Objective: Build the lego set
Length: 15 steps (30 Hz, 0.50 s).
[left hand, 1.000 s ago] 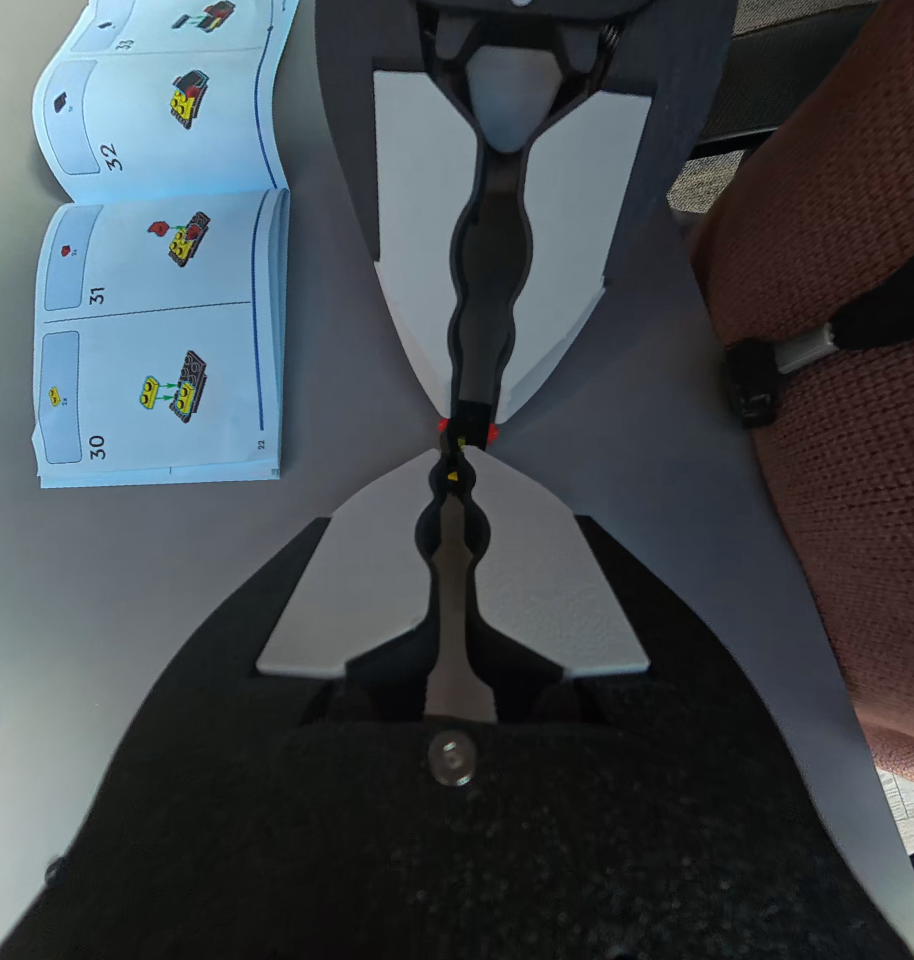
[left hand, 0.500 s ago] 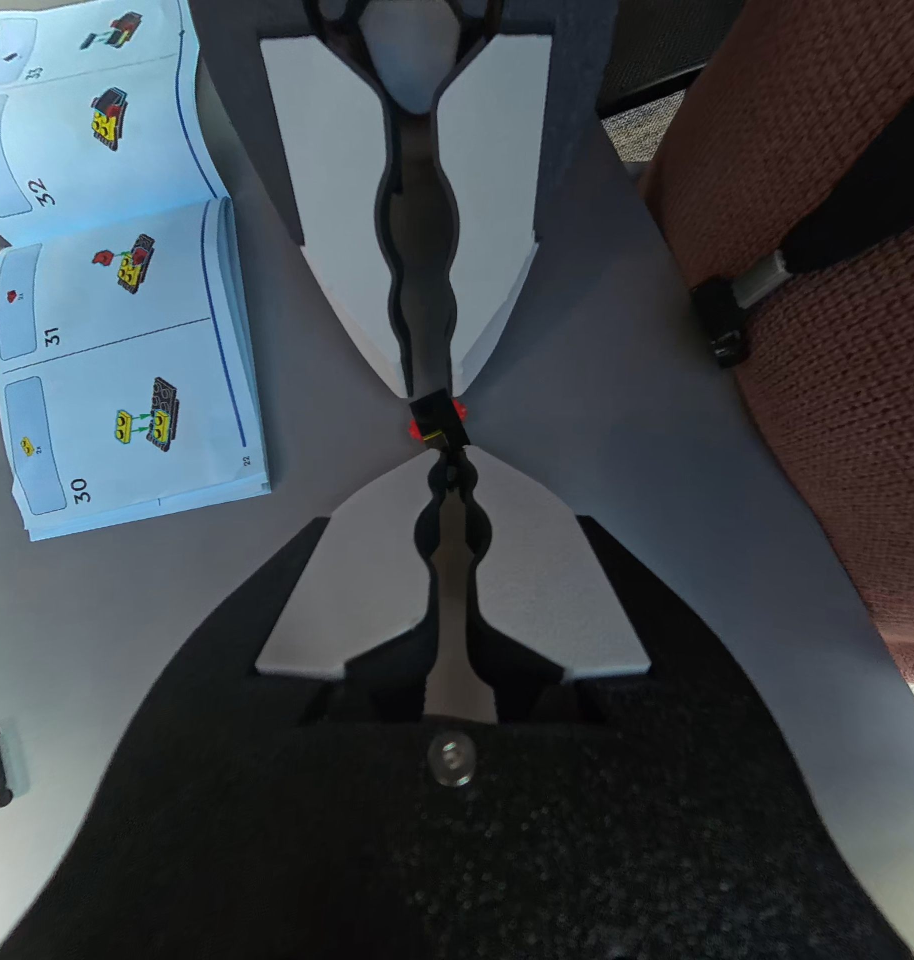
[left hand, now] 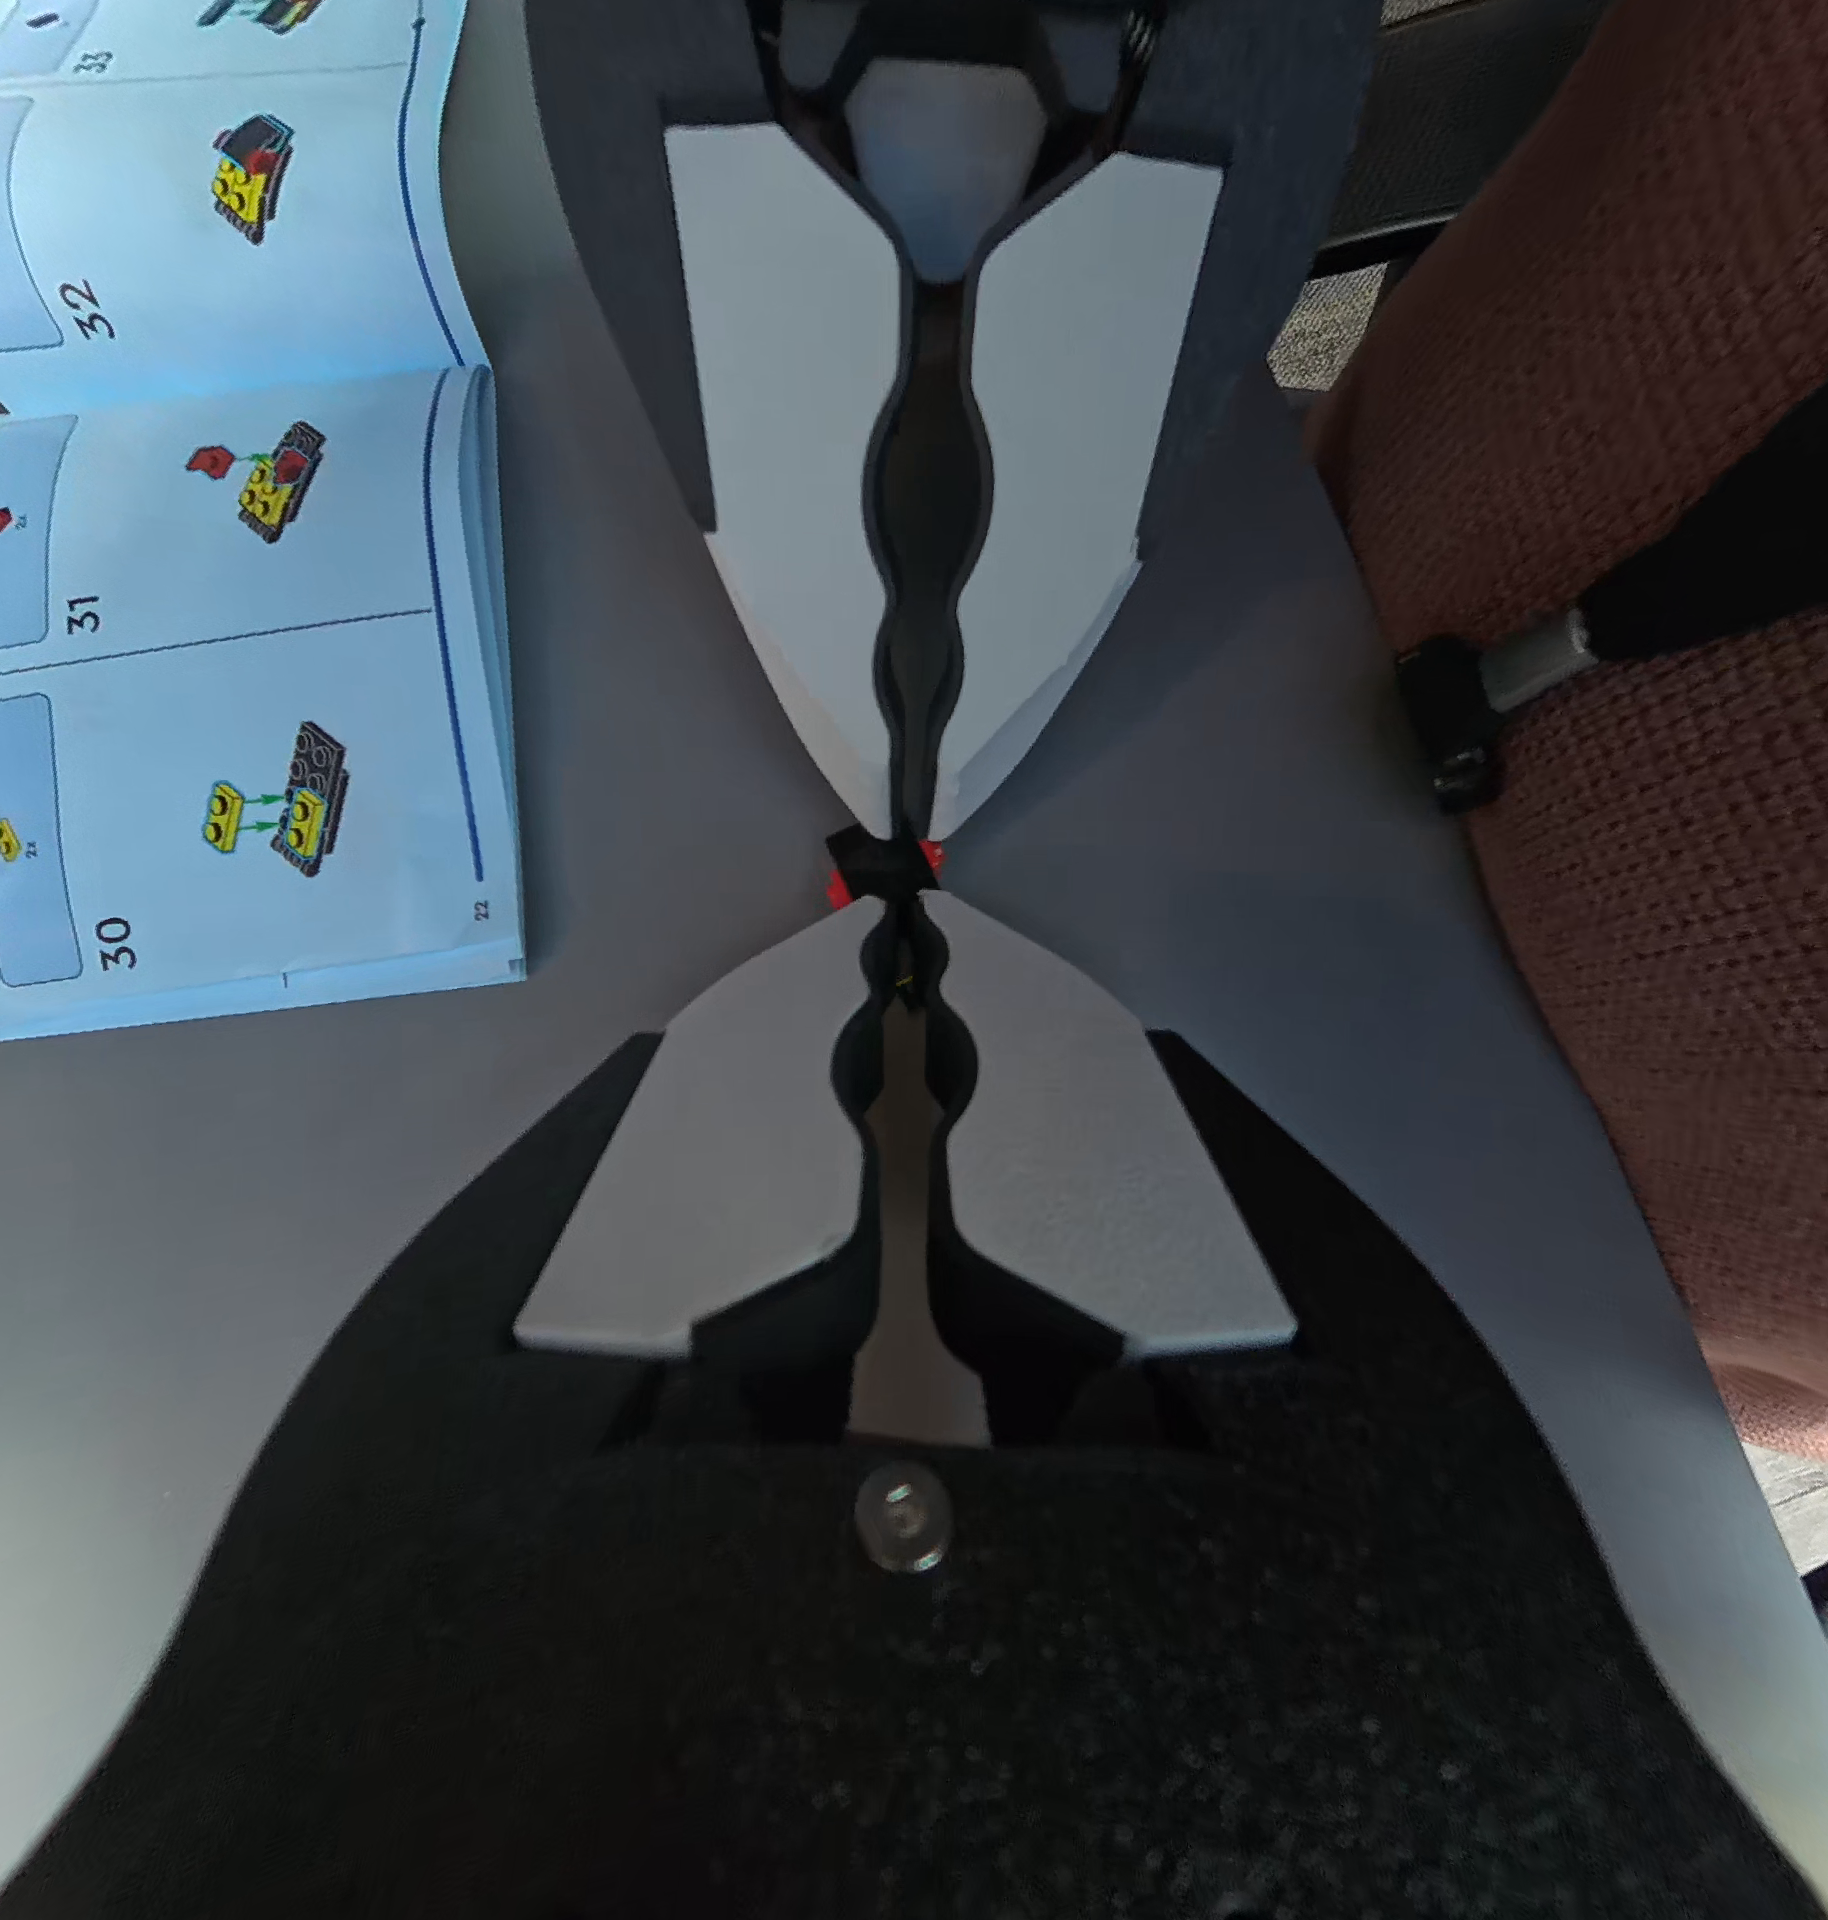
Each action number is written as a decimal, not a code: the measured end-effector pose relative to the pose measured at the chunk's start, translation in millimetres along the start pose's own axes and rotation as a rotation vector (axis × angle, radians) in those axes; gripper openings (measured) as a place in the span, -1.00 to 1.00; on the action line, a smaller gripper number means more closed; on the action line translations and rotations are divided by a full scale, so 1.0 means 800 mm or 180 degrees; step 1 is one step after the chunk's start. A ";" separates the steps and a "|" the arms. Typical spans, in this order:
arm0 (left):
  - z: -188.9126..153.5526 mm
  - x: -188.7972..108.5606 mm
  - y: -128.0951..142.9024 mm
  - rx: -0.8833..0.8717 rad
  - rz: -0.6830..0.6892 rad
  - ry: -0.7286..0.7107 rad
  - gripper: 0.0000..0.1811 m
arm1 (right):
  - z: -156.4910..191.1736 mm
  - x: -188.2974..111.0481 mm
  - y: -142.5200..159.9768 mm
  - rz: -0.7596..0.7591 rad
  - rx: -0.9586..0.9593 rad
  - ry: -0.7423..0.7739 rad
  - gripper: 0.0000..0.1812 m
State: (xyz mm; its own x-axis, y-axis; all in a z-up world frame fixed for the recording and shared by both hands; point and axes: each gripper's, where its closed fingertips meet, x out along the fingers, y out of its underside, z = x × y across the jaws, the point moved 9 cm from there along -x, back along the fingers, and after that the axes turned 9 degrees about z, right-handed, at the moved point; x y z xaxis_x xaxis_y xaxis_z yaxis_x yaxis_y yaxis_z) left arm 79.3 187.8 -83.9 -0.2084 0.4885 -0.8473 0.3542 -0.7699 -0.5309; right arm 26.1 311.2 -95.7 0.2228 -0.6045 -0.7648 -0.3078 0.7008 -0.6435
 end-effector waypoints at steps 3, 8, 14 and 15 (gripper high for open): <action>0.000 0.000 -0.003 -0.0080 0.0070 0.0012 -0.99 | 0.001 0.000 0.000 0.0025 -0.0020 0.0028 -0.96; 0.000 0.001 -0.002 -0.0129 0.0024 -0.0001 -0.99 | 0.003 0.001 -0.002 0.0059 -0.0037 0.0098 -0.96; -0.002 0.002 0.002 -0.0242 -0.0116 -0.0057 -0.99 | 0.005 0.001 -0.002 0.0080 -0.0020 0.0156 -0.96; -0.002 0.002 0.003 -0.0277 -0.0137 -0.0051 -0.99 | 0.005 0.000 -0.002 0.0086 -0.0009 0.0166 -0.95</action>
State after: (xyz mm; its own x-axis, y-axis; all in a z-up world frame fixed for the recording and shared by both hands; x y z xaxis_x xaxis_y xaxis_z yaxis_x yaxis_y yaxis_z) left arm 81.1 187.3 -86.5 -0.2394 0.5130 -0.8243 0.4222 -0.7095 -0.5642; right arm 30.6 311.3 -94.9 0.1659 -0.6042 -0.7794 -0.3158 0.7162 -0.6224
